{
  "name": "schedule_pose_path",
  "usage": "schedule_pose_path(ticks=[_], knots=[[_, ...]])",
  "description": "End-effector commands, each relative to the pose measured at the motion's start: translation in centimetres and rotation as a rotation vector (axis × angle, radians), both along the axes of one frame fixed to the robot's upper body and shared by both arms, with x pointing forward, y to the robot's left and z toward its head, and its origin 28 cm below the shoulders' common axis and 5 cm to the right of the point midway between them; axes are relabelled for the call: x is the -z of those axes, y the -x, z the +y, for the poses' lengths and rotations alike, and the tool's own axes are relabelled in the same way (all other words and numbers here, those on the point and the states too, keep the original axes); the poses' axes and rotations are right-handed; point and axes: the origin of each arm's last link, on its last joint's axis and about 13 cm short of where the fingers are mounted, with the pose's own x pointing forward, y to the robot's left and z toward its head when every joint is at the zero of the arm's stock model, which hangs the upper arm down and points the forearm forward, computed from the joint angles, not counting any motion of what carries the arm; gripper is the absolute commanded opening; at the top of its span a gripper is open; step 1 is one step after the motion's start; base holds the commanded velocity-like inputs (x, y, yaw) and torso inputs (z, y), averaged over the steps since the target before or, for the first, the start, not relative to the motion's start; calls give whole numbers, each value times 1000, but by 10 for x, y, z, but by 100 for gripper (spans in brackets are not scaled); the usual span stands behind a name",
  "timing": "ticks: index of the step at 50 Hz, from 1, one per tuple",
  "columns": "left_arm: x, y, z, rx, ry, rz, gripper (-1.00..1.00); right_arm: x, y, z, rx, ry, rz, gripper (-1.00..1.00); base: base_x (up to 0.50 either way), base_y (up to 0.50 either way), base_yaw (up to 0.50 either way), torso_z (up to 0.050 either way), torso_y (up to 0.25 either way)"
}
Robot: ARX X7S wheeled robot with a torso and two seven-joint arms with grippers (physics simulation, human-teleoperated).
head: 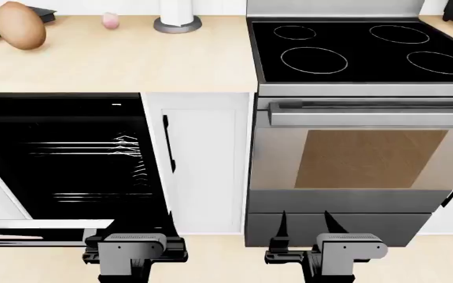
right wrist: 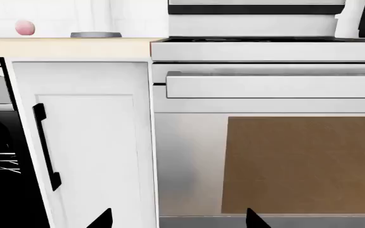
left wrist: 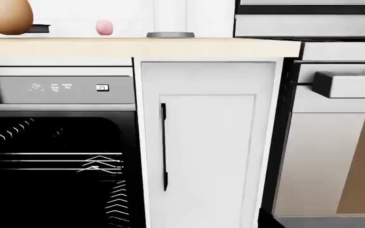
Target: Close the dishwasher door
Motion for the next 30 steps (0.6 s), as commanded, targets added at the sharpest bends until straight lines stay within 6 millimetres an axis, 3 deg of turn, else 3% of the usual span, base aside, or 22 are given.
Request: schedule_pose_path(ticks=[1,10,30], knots=[[0,0,0,-1,0,0,100,0,0,0,1,2,1,100,0,0,0,0,0],[1,1,0,-12,-1,5,100,1,1,0,-3,-3,11,100,0,0,0,0,0],[2,1,1,-16,-13,22,100,2,1,0,0,-1,18,100,0,0,0,-50,-33]])
